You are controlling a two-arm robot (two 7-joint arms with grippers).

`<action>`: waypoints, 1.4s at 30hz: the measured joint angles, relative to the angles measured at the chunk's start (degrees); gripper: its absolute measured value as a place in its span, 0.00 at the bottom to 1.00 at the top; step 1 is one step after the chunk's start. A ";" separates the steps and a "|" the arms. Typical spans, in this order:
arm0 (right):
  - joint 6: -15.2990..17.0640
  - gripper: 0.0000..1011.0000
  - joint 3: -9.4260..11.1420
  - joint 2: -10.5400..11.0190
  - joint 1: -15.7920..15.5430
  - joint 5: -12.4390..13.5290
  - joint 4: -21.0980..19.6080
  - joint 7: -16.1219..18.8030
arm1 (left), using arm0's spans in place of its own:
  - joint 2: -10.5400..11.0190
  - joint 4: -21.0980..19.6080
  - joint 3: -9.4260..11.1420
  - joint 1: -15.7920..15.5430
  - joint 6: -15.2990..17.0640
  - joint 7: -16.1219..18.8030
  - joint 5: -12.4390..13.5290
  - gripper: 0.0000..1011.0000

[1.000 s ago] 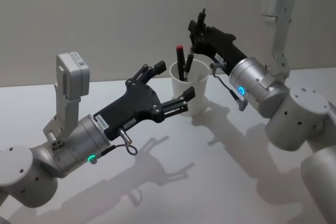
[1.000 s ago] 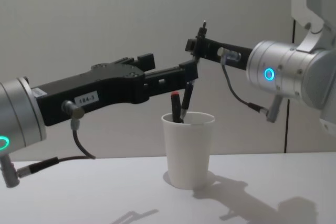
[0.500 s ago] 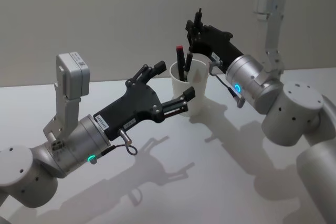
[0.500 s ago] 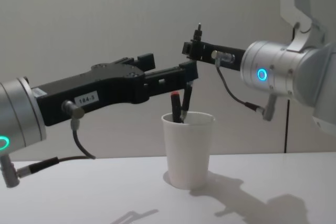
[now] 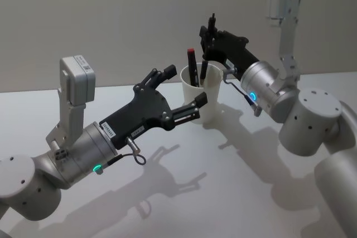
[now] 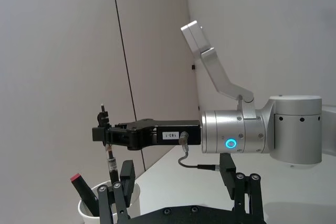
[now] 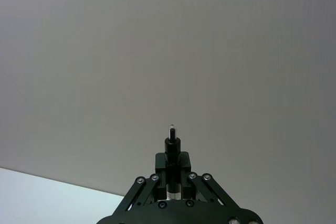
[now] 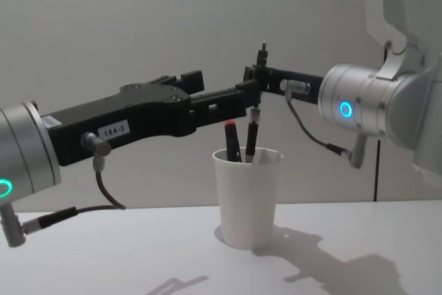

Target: Place the pen into the pen holder.

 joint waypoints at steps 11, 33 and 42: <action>-1.17 0.13 0.01 -0.05 0.40 -1.37 2.70 0.61 | 0.00 0.00 0.00 0.00 0.00 0.00 0.00 0.99; -2.09 0.72 -0.04 -0.19 0.79 -2.32 4.79 1.05 | 0.00 0.00 0.00 0.00 0.00 0.00 0.00 0.99; -2.31 0.96 0.11 -0.09 0.48 -0.97 4.07 1.24 | 0.00 0.00 0.00 0.00 0.00 0.00 0.00 0.99</action>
